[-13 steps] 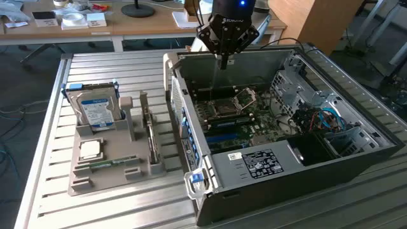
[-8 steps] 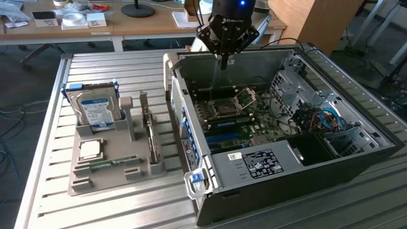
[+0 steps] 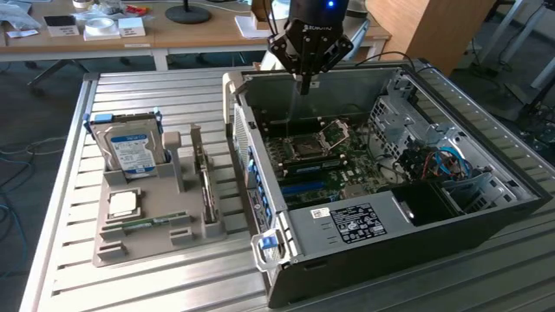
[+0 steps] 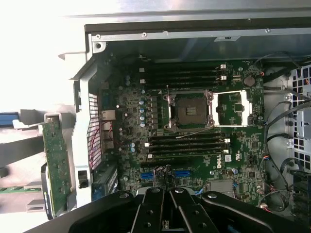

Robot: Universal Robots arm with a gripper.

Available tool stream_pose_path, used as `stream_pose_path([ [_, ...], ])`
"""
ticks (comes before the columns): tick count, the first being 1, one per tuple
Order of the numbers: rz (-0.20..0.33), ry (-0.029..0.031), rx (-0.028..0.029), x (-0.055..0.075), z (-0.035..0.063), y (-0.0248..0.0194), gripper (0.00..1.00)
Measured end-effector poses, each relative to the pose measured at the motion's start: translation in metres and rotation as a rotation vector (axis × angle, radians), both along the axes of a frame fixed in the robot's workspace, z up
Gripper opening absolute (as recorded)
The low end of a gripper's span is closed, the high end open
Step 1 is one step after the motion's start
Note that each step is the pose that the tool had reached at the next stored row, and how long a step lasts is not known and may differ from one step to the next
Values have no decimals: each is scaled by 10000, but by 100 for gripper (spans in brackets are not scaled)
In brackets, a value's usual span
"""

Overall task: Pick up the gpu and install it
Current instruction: 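Reach for the gpu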

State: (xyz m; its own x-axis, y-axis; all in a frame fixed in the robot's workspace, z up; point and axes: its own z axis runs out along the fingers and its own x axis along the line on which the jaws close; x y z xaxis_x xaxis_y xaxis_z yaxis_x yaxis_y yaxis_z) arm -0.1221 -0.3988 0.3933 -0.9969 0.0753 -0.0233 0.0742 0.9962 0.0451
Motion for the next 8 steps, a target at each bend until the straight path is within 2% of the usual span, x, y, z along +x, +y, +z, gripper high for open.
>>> stream_pose_path([
  [8, 0, 0, -1, -132, -1, 0, 11],
])
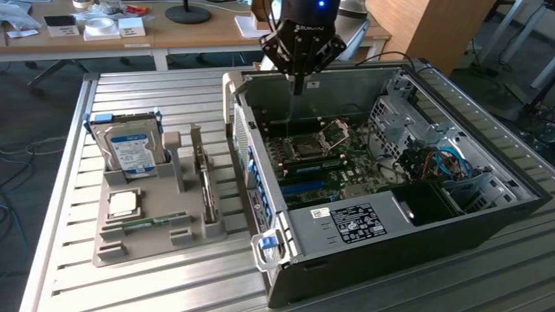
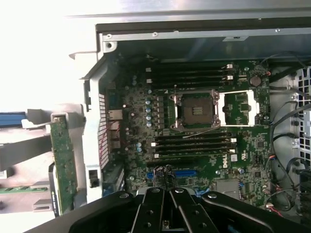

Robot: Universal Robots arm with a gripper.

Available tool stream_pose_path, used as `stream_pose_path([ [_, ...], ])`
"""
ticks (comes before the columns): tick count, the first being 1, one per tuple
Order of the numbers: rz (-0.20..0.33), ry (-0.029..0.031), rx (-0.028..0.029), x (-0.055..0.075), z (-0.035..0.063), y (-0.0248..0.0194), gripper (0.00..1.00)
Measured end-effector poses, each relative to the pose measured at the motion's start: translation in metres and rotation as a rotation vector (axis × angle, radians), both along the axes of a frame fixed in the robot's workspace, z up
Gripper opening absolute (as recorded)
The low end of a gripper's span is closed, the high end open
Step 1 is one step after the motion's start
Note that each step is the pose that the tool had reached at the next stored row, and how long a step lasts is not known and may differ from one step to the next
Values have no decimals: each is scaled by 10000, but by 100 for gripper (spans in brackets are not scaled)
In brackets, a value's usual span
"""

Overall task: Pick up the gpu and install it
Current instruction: 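Reach for the gpu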

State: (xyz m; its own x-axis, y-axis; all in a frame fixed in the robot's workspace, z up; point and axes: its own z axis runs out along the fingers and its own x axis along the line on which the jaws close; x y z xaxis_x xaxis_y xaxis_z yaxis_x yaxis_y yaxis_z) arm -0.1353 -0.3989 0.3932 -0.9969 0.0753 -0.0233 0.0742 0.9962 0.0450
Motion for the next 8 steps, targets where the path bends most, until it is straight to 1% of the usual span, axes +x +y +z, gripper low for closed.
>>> stream_pose_path([
  [8, -1, 0, 1, -89, -2, 0, 11],
])
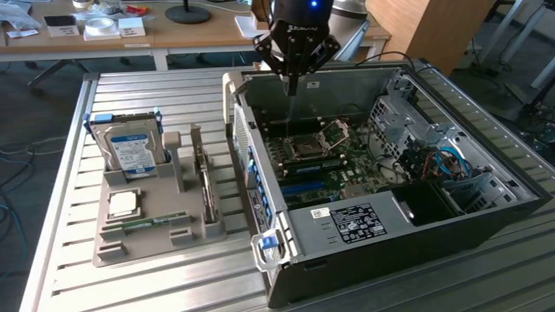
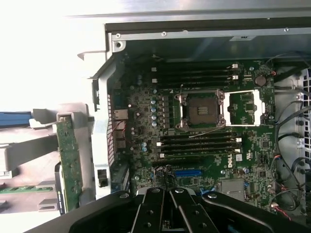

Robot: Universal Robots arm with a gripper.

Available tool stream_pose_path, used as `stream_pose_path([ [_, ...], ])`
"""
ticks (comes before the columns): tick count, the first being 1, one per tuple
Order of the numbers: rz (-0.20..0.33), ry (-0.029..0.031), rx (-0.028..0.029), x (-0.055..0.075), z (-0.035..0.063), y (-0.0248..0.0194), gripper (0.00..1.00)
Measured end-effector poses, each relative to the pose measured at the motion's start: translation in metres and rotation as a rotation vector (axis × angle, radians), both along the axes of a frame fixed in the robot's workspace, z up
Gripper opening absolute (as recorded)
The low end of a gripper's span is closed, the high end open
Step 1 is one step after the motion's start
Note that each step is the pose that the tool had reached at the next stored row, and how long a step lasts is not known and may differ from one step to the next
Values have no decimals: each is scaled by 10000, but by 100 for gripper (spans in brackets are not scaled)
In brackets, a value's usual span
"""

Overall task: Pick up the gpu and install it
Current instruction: 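Reach for the gpu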

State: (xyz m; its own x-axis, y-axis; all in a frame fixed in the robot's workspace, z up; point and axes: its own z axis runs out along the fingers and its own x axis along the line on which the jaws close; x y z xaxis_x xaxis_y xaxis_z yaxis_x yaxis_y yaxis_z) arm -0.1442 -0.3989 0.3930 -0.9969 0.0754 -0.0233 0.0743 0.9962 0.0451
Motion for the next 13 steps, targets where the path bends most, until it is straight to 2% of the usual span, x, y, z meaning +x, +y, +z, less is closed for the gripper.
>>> stream_pose_path([
  [13, -1, -1, 0, -42, -1, 0, 11],
])
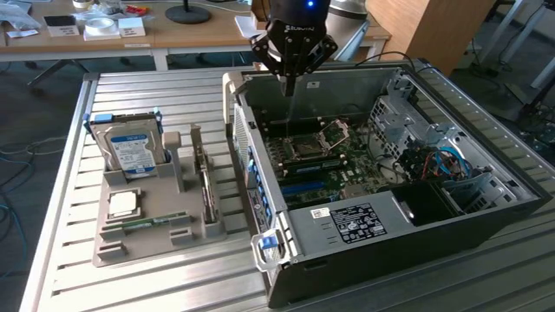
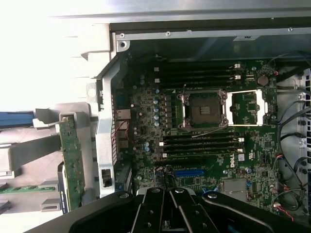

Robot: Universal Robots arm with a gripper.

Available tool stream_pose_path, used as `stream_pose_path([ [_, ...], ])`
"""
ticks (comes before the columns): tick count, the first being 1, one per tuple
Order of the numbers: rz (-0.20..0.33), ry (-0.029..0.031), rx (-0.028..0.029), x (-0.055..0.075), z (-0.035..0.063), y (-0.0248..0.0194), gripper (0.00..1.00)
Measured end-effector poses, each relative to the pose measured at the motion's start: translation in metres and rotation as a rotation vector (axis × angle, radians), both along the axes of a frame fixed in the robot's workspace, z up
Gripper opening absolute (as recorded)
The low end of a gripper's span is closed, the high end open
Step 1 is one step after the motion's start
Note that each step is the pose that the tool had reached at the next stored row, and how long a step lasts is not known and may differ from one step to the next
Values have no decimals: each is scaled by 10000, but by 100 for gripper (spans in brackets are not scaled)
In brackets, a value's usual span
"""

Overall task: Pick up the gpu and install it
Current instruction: 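Reach for the gpu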

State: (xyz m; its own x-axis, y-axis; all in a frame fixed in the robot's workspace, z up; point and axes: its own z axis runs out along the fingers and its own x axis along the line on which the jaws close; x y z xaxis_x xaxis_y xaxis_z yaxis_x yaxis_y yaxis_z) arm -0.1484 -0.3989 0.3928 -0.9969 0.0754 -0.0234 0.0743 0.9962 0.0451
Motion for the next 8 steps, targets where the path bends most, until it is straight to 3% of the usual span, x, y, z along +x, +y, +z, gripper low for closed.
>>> stream_pose_path([
  [8, 0, 1, 0, -21, 0, 0, 11],
])
